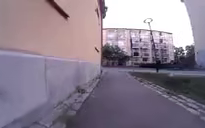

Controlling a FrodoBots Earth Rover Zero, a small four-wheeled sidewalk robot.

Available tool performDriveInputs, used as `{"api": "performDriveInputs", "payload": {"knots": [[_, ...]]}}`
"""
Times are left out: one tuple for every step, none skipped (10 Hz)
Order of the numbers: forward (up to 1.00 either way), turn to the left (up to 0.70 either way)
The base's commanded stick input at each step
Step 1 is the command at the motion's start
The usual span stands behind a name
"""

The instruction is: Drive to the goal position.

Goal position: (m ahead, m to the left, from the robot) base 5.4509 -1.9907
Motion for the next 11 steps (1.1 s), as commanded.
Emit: {"api": "performDriveInputs", "payload": {"knots": [[0.50, -0.43], [0.50, -0.51], [0.50, -0.51], [0.50, -0.51], [0.50, -0.51], [0.50, -0.51], [0.50, -0.51], [0.50, -0.33], [0.50, -0.14], [0.50, -0.01], [0.50, -0.01]]}}
